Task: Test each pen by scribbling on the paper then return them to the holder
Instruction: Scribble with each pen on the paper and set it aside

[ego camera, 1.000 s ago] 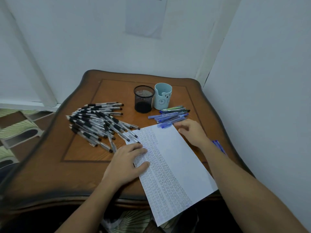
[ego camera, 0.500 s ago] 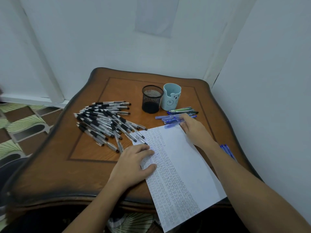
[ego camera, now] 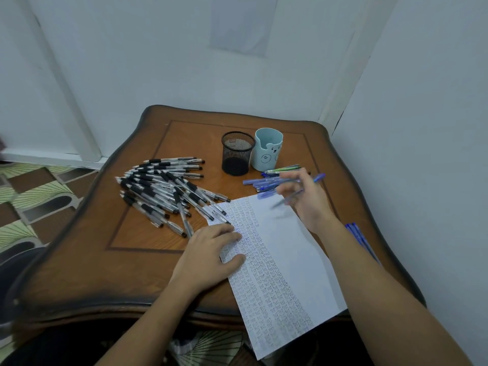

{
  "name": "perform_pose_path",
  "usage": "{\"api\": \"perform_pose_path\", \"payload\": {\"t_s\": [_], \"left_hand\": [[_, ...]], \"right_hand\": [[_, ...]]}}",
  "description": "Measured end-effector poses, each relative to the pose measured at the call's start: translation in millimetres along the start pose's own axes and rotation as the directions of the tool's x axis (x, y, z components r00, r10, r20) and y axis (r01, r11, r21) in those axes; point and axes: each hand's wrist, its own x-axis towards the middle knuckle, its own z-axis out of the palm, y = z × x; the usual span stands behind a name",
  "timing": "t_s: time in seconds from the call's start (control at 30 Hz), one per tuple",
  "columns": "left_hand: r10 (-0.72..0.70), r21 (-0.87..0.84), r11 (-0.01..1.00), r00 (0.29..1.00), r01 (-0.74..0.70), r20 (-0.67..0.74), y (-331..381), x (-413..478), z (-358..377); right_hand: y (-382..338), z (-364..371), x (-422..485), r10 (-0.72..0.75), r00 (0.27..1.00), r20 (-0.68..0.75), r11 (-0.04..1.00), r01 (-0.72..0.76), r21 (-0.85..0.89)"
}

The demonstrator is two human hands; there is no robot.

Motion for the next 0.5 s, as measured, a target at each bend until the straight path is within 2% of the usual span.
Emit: {"api": "perform_pose_path", "payload": {"t_s": [0.07,0.17,0.23,0.37,0.5], "left_hand": [[-0.004,-0.001,1.0,1.0,0.004,0.006,0,0,0],[0.003,0.003,1.0,1.0,-0.003,0.014,-1,0,0],[0.005,0.003,1.0,1.0,-0.005,0.012,-1,0,0],[0.011,0.006,1.0,1.0,-0.011,0.008,-2,0,1],[0.013,0.001,1.0,1.0,-0.013,-0.002,-3,0,2]], "right_hand": [[5,1,-3,0.063,0.998,-0.02,0.996,-0.061,0.068],[20,3,-11,0.1,0.994,0.04,0.993,-0.102,0.055],[34,6,-13,0.061,0.995,0.075,0.998,-0.062,0.008],[49,15,-14,0.003,0.999,0.037,0.996,0.0,-0.088],[50,18,-19,-0.022,0.992,0.125,0.984,0.044,-0.172]]}}
